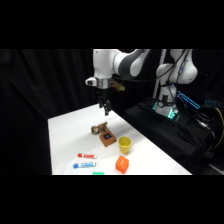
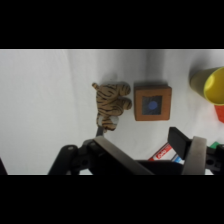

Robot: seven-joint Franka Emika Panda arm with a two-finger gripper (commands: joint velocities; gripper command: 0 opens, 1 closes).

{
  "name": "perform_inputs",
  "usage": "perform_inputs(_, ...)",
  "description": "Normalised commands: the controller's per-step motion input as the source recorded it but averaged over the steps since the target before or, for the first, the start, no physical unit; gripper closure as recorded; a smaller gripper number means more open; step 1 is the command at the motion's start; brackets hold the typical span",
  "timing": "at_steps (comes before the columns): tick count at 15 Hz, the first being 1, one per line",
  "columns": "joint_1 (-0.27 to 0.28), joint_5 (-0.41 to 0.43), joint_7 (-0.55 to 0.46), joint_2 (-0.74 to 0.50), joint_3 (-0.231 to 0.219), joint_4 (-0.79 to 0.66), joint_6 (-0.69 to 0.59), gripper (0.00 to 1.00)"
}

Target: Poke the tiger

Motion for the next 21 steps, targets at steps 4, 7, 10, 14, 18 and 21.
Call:
perform_inputs(4, -0.089, 0.157, -0.14, 0.44, -0.046, 0.33, 0.19, 0.51)
perform_inputs(7, -0.038, 0.228, -0.13, 0.45, 0.031, 0.30, 0.18, 0.75)
perform_inputs(10, -0.021, 0.182, -0.10, 0.41, 0.062, 0.25, 0.18, 0.95)
perform_inputs(14, -0.026, 0.131, -0.10, 0.38, 0.053, 0.20, 0.18, 0.96)
perform_inputs(18, -0.049, 0.121, -0.11, 0.39, 0.055, 0.22, 0.15, 0.94)
perform_inputs(21, -0.045, 0.102, -0.11, 0.23, 0.045, 0.17, 0.08, 0.95)
